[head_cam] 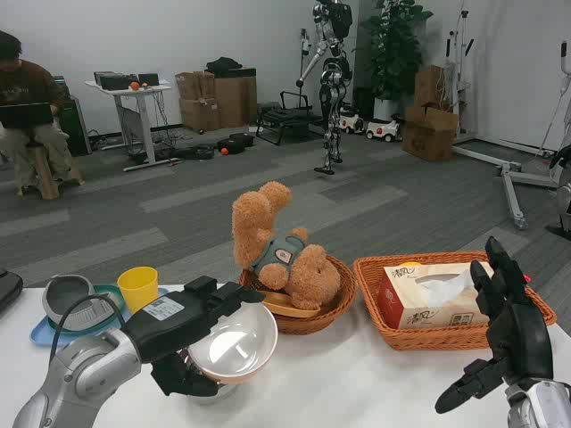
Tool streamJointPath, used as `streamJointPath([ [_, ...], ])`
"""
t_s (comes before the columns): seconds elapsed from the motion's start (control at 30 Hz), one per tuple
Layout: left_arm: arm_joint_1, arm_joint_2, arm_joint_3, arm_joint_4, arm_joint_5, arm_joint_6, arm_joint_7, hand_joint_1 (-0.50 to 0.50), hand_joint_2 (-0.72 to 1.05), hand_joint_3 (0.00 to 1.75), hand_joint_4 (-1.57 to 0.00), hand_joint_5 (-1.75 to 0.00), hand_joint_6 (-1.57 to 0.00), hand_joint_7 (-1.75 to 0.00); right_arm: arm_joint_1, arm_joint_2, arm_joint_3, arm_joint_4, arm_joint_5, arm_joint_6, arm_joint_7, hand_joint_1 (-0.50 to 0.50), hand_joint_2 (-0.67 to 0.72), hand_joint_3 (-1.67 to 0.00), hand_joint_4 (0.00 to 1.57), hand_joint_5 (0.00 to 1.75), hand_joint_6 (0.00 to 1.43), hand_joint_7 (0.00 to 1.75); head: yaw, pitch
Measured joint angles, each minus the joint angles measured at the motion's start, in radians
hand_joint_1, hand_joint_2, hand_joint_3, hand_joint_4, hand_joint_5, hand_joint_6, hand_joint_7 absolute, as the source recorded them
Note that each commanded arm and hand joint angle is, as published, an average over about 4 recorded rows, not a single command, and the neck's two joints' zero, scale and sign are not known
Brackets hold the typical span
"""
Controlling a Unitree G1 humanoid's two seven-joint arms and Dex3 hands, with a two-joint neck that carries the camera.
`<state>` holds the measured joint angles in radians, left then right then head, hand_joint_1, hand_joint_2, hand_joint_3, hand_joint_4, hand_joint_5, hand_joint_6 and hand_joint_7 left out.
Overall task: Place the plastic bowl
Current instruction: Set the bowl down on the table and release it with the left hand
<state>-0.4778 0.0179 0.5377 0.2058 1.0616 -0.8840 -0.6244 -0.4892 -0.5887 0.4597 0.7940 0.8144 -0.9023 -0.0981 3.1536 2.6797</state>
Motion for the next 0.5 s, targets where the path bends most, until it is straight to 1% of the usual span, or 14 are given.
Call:
streamJointPath([
  [0.07, 0.002, 0.000, 0.011, -0.007, 0.000, 0.003, 0.003, -0.50, 0.78, 1.75, -0.60, -1.75, -0.08, -1.68, -0.008, 0.002, 0.011, -0.006, -0.012, 0.022, 0.012, -0.46, 0.72, 0.00, 0.00, 0.00, 0.00, 0.00, -0.001, -0.022],
  [0.1, 0.003, -0.001, 0.019, -0.012, 0.000, 0.006, 0.007, -0.50, 0.78, 1.75, -0.60, -1.75, -0.08, -1.68, -0.013, 0.004, 0.020, -0.011, -0.021, 0.036, 0.022, -0.46, 0.72, 0.00, 0.00, 0.00, 0.00, 0.00, -0.001, -0.044],
  [0.2, 0.003, -0.001, 0.030, -0.018, 0.000, 0.010, 0.014, -0.50, 0.78, 1.75, -0.60, -1.75, -0.08, -1.68, -0.019, 0.013, 0.034, -0.017, -0.038, 0.055, 0.038, -0.46, 0.72, 0.00, 0.00, 0.00, 0.00, 0.00, -0.001, -0.045],
  [0.5, 0.003, -0.001, 0.031, -0.019, 0.000, 0.010, 0.015, -0.50, 0.78, 1.75, -0.60, -1.75, -0.08, -1.68, -0.019, 0.014, 0.035, -0.021, -0.039, 0.058, 0.039, -0.46, 0.72, 0.00, 0.00, 0.00, 0.00, 0.00, -0.009, -0.054],
])
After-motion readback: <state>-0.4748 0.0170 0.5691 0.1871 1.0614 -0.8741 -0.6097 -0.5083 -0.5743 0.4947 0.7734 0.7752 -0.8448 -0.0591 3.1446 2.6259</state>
